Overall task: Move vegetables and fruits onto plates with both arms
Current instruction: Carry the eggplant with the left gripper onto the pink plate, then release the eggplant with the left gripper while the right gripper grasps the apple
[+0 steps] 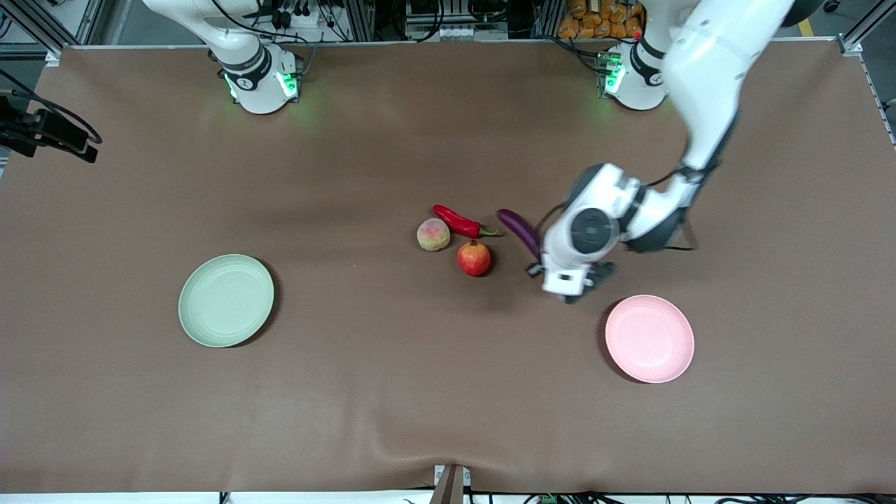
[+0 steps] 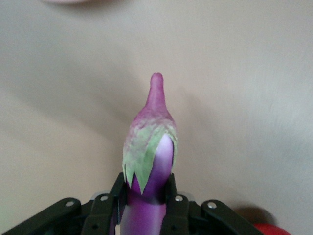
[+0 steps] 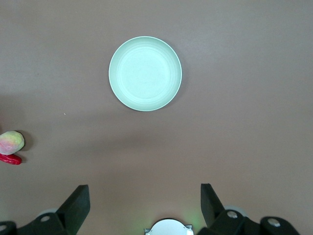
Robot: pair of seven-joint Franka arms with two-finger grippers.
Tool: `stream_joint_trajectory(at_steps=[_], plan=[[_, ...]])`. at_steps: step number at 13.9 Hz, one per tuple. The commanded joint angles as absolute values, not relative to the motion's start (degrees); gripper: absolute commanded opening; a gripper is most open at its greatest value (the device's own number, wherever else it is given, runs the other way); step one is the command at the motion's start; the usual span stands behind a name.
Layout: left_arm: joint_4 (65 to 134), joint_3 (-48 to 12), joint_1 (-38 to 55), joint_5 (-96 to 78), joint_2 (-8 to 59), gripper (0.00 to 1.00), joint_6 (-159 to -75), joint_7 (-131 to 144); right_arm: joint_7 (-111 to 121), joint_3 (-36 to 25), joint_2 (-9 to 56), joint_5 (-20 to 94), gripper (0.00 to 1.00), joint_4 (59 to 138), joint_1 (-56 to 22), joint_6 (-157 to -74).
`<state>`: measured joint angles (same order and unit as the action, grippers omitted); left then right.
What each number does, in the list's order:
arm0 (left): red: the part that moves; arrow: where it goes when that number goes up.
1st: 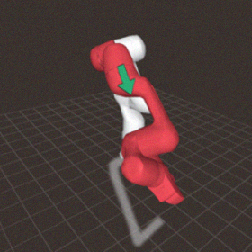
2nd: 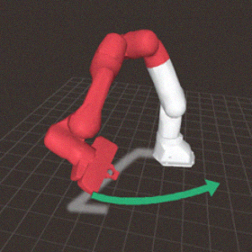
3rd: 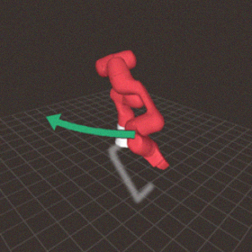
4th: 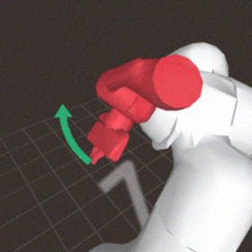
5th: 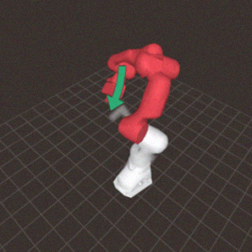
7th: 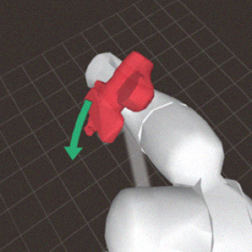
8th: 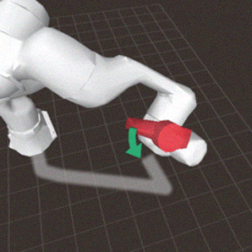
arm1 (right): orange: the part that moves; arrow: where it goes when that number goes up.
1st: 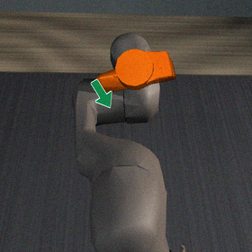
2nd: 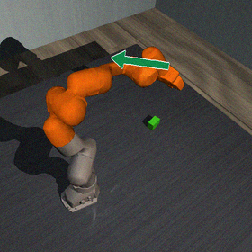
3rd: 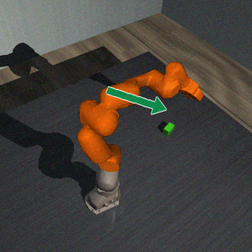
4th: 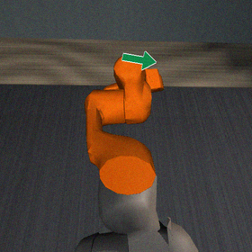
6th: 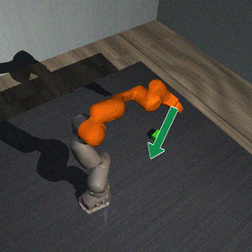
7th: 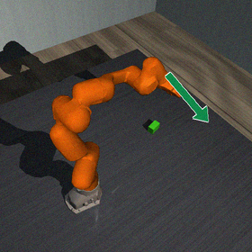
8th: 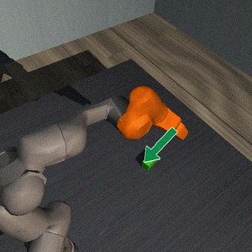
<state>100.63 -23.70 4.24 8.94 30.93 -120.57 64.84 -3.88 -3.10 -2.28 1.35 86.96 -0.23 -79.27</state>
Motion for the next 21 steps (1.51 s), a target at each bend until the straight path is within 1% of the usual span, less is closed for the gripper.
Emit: stream_joint_trajectory(at_steps=[1, 3, 5, 9, 12, 14, 15, 16, 17, 18, 19, 20, 21], plan=[[98.6, -24.1, -1.6, 10.0, 28.8, 0.0, -118.8, 57.9, -4.7, -2.8, -0.3, 4.6, 1.0, 86.6, -1.1, -79.9], [95.0, -24.0, -6.1, 10.1, 30.5, 0.0, -118.9, 51.3, -5.0, -2.7, 2.3, 7.9, 1.0, 86.5, -1.6, -82.7], [91.6, -24.0, -9.6, 11.7, 34.0, 0.0, -119.5, 47.0, -5.0, -2.7, 5.3, 9.5, 1.0, 86.5, -3.4, -86.1], [86.0, -23.9, -13.4, 15.2, 40.2, 0.0, -120.2, 39.1, -4.8, -2.7, 14.9, 10.2, 1.0, 86.2, -9.6, -88.1], [85.0, -22.8, -14.6, 14.9, 44.0, 0.0, -125.1, 35.6, -4.7, -2.8, 23.1, 9.7, 1.0, 86.2, -16.4, -95.9], [84.9, -22.7, -14.5, 14.8, 44.5, 0.0, -125.9, 35.7, -4.1, -2.8, 28.5, 9.8, 1.0, 86.2, -20.0, -101.8], [84.9, -22.7, -14.6, 14.8, 44.5, 0.0, -125.9, 35.6, -4.6, -2.6, 29.8, 10.4, 1.0, 86.2, -21.3, -103.4], [84.9, -22.6, -14.5, 14.9, 44.5, 0.0, -125.9, 35.6, -4.9, -2.5, 31.4, 10.5, 1.0, 86.2, -24.4, -105.7], [84.8, -22.4, -14.5, 14.9, 44.5, 0.07, -125.9, 35.4, -5.1, -2.5, 32.1, 10.5, 1.0, 86.2, -27.8, -109.5], [84.7, -22.3, -14.5, 14.9, 44.5, 0.5, -125.9, 34.3, -6.5, -2.5, 32.9, 12.1, 1.0, 86.2, -30.6, -113.8], [84.6, -22.4, -14.6, 14.8, 44.5, 0.91, -125.9, 33.5, -10.7, -2.5, 34.4, 14.1, 1.0, 86.2, -31.8, -116.8], [84.6, -22.3, -14.6, 14.7, 44.3, 1.0, -125.9, 33.5, -14.5, -2.3, 36.3, 16.2, 1.0, 86.0, -32.3, -118.1], [84.5, -22.4, -14.5, 14.6, 44.1, 1.0, -125.9, 33.7, -16.3, -1.9, 37.3, 19.1, 1.0, 85.3, -33.0, -119.3]])
